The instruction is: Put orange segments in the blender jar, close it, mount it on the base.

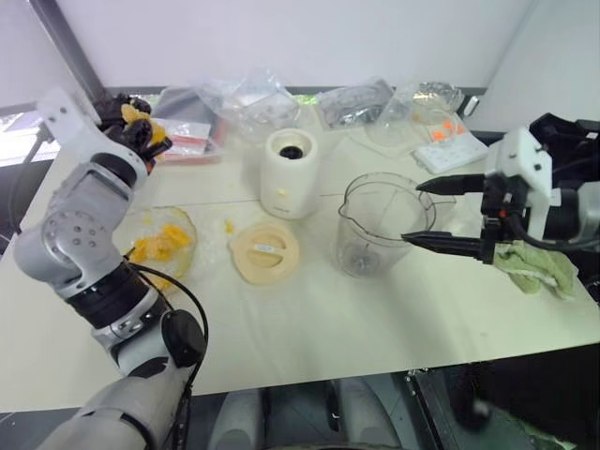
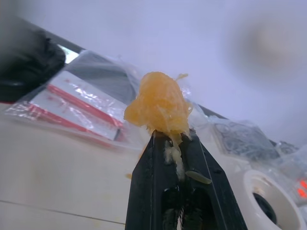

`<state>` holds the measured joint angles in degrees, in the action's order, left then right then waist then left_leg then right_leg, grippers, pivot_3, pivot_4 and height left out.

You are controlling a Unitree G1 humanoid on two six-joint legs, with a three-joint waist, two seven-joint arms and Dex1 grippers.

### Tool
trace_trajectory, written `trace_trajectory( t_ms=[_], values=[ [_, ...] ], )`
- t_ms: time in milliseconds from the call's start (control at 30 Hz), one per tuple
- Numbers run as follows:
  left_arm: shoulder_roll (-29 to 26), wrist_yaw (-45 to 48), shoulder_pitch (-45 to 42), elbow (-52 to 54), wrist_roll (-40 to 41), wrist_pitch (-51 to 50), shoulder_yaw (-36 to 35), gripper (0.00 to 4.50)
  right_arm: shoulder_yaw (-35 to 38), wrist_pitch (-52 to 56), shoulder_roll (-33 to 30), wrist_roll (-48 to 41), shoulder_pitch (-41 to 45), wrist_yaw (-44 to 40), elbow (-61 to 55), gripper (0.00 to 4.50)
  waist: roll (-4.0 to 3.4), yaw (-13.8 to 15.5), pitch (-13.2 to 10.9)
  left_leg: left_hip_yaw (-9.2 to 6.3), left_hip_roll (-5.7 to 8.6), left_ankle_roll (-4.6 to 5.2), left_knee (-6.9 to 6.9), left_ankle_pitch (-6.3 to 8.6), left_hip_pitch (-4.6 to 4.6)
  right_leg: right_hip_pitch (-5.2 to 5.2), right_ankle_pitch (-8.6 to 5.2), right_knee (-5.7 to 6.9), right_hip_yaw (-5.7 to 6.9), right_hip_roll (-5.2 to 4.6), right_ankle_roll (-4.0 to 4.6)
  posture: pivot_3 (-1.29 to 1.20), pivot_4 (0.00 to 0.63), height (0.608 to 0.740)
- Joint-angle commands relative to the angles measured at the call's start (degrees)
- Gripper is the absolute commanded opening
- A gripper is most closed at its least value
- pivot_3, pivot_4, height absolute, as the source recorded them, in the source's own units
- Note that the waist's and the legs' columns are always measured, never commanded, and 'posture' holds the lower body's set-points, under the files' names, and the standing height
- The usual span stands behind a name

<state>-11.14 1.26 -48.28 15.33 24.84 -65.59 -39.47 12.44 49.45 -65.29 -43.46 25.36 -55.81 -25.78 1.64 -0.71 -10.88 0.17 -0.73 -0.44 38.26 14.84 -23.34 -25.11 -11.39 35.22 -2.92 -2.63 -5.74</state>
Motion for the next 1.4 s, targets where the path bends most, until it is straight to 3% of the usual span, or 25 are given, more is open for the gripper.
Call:
trace_trajectory(
  t_ms=[33,433,833,1100,1400],
  values=[
    [-1.9,3.5,-4.0,-0.7,3.8,4.7,3.1,0.03,4.4,-0.4,-0.3,-0.2,-1.0,1.2,-2.0,4.50,0.01,0.1,0.0,-0.01,0.00,0.00,0.00,0.00,0.00,0.00,0.00,0.00,0.00,0.01,0.00,0.00,0.150,0.740],
    [-3.6,18.8,-14.5,-15.3,9.7,13.0,17.5,0.03,11.9,2.3,0.7,-2.6,-8.3,5.8,-7.4,4.50,0.00,0.1,0.0,-0.02,0.03,0.00,0.02,-0.01,-0.02,0.04,-0.01,-0.04,0.00,0.01,0.00,0.00,0.150,0.740],
    [3.4,38.3,-26.7,-34.0,11.9,20.2,29.3,0.03,23.7,7.7,3.3,-6.6,-18.3,13.0,-16.7,4.50,-0.01,0.0,0.0,-0.01,0.04,0.01,0.01,-0.01,-0.02,0.04,-0.11,-0.06,-0.02,0.02,0.13,0.00,0.150,0.740],
    [3.5,53.1,-27.2,-39.6,11.2,18.5,37.0,0.03,32.4,12.1,5.2,-11.6,-23.5,18.8,-23.6,4.50,-0.02,0.0,0.0,-0.04,0.03,0.01,-0.02,0.00,-0.01,0.02,-0.15,-0.06,-0.02,0.04,0.14,0.00,0.150,0.740],
    [2.3,64.6,-26.4,-45.9,6.7,21.0,44.7,0.03,35.2,10.5,6.8,-11.8,-28.7,21.5,-25.4,4.50,-0.02,0.1,0.0,-0.05,0.03,0.02,-0.02,0.00,-0.04,0.04,-0.16,-0.10,-0.03,0.03,0.14,0.00,0.150,0.740]
  ],
)
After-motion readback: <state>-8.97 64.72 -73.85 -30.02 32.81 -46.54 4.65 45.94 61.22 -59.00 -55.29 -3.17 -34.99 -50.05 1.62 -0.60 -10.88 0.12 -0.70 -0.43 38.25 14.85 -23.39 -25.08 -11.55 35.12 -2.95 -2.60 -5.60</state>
